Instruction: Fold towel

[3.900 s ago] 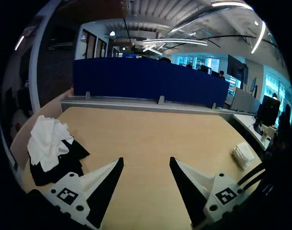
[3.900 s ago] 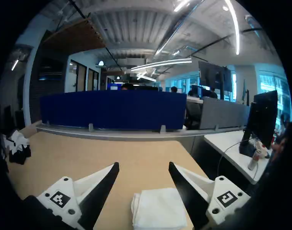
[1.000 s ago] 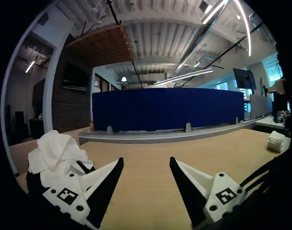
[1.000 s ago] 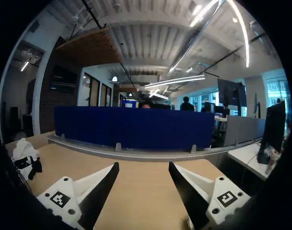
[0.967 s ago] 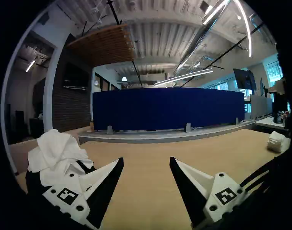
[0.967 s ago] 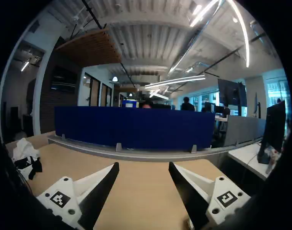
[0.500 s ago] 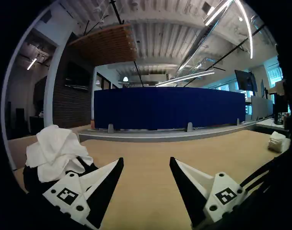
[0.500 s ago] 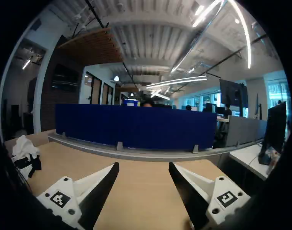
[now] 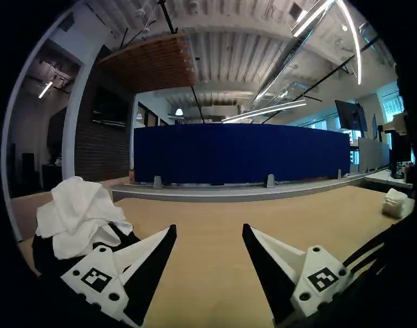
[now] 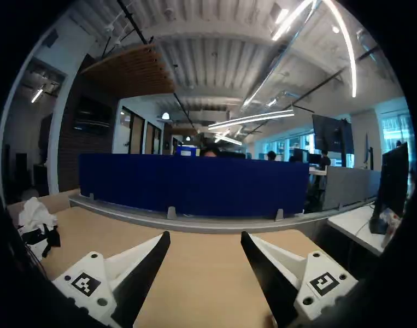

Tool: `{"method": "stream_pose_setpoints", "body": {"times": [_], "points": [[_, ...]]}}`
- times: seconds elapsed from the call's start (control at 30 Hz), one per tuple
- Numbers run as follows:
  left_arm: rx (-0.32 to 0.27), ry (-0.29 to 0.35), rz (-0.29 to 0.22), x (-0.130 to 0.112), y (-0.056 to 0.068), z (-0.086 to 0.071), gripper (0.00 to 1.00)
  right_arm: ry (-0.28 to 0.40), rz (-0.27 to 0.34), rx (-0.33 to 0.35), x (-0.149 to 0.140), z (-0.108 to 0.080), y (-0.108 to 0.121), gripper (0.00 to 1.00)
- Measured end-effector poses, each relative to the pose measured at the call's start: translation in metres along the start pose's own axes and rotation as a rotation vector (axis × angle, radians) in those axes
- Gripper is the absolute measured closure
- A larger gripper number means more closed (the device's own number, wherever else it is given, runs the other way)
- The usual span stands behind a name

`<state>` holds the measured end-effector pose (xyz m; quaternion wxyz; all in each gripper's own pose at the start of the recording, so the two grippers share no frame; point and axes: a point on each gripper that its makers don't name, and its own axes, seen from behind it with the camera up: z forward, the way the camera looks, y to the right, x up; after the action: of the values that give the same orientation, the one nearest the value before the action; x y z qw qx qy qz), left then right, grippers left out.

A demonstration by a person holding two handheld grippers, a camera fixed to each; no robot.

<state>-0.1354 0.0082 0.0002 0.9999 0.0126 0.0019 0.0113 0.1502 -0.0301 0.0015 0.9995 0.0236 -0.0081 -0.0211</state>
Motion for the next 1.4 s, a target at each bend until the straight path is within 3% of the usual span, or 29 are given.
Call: {"method": "stream_pose_setpoints", "body": {"times": [0.67,1.0,1.4], "points": [[0.000,0.000,0.001,0.001,0.000,0.001,0.11,0.053,-0.006,-0.034,0.011,-0.010,0.030,0.00],[0.000,0.000,0.001,0.000,-0.001,0.001,0.11,0.032,0.016,-0.056,-0.032,-0.012,0.045,0.00],[0.000,0.000,0.001,0.000,-0.002,0.001,0.08,0.025,0.037,-0.043,-0.098,-0.014,0.042,0.00]]}}
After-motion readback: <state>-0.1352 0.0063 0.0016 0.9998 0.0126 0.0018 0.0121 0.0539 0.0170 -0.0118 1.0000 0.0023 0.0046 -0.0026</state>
